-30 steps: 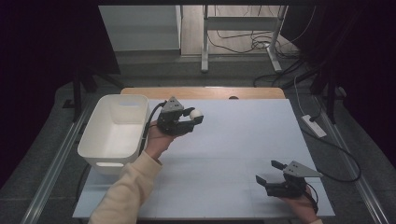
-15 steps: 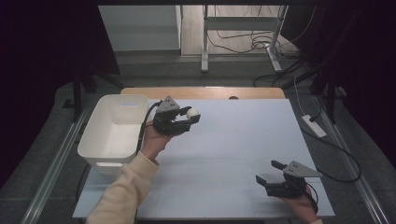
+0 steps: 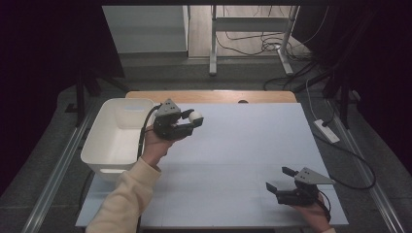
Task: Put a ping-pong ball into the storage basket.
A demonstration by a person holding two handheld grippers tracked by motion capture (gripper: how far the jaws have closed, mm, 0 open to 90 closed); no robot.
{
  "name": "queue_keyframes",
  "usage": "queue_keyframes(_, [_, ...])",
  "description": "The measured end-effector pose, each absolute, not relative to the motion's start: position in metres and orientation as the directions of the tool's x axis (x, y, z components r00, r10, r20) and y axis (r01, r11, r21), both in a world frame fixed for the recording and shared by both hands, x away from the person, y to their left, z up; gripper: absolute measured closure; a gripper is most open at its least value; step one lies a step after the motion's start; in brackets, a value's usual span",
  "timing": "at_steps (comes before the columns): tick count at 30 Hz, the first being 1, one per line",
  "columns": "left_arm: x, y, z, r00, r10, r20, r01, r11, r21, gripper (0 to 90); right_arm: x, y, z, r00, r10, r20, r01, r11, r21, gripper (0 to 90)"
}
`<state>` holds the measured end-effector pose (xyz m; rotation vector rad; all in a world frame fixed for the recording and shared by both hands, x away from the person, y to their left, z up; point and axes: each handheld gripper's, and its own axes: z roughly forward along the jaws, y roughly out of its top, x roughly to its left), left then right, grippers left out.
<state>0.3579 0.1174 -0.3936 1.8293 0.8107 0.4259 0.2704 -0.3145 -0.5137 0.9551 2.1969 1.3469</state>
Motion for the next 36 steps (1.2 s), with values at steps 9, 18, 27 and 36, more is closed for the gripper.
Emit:
queue_keyframes(9, [0.354, 0.126, -0.39, 0.7, 0.71, -0.08, 0.328, -0.221, 0.918, 51.0, 0.27, -0.314, -0.514, -0.691, 0.723, 0.021, 0.347, 0.306, 0.887, 11.5])
queue_keyframes(18, [0.353, 0.136, -0.388, 0.686, 0.724, -0.081, 0.331, -0.211, 0.92, 51.0, 0.27, -0.314, -0.514, -0.692, 0.721, 0.021, 0.347, 0.307, 0.886, 11.6])
queue_keyframes(27, [0.35, 0.147, -0.384, 0.668, 0.741, -0.075, 0.329, -0.203, 0.922, 51.0, 0.27, -0.313, -0.514, -0.692, 0.721, 0.021, 0.347, 0.307, 0.886, 11.6])
queue_keyframes(36, [0.347, 0.161, -0.382, 0.646, 0.759, -0.077, 0.331, -0.188, 0.925, 51.0, 0.271, -0.313, -0.514, -0.694, 0.719, 0.02, 0.345, 0.309, 0.886, 11.6])
